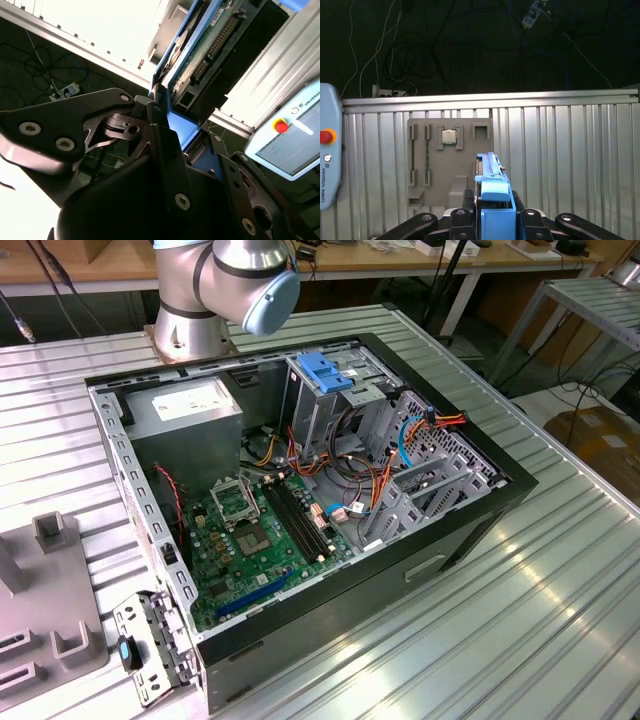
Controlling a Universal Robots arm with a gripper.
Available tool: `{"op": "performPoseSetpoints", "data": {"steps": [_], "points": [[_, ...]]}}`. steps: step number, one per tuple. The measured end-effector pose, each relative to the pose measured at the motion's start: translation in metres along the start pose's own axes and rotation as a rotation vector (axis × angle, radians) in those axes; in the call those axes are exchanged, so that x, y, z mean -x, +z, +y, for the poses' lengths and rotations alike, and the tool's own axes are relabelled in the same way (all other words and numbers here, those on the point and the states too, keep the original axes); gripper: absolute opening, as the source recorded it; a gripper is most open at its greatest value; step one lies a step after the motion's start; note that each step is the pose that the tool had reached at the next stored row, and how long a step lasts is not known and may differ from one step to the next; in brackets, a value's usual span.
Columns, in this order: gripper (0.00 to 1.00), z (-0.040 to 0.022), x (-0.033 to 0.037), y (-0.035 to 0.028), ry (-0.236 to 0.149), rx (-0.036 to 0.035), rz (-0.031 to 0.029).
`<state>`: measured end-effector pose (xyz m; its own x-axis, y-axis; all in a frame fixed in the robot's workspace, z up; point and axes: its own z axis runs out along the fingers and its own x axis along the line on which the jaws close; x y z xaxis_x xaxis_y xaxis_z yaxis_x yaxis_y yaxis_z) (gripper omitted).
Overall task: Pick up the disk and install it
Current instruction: 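Pick up the disk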
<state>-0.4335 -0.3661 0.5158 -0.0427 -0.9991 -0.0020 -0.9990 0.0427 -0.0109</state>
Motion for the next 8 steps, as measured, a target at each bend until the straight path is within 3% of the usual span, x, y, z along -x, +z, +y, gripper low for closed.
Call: {"op": "performPoseSetpoints", "data": {"steps": [8], "points": [[0.37, -0.0052, 0.0002, 0.0001, 0.000, -0.0001, 0.0001]]}}
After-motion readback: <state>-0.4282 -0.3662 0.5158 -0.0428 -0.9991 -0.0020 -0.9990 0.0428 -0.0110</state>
